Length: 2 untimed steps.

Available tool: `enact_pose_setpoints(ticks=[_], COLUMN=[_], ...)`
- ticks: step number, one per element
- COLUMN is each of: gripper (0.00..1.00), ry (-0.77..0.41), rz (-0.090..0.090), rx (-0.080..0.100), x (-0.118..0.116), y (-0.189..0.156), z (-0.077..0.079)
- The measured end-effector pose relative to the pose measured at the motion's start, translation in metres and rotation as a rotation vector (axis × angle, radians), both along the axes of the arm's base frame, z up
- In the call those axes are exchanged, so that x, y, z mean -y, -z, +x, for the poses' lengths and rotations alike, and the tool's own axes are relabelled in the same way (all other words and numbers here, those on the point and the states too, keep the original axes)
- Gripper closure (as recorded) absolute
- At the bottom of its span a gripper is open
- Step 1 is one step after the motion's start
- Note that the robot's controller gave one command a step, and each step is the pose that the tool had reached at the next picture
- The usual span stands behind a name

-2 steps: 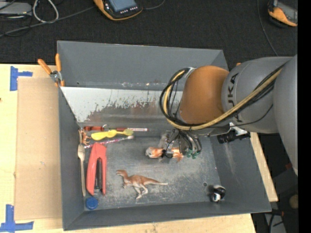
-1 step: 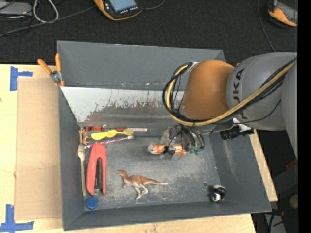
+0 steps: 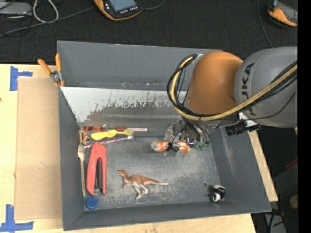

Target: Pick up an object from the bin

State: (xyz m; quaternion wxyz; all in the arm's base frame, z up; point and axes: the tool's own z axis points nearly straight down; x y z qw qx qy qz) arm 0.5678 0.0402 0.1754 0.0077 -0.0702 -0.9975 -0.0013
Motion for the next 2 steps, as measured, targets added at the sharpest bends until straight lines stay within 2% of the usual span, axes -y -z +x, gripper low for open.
enact_pose_setpoints(ticks=[1,2], gripper=[1.0,1.0], ry=[0.0,0.0], rz=[0.001,0.001], rx=[0.01,0.009], x=[0.0,0.0], y=[-0.034,-0.057], z=[0.002,0.002])
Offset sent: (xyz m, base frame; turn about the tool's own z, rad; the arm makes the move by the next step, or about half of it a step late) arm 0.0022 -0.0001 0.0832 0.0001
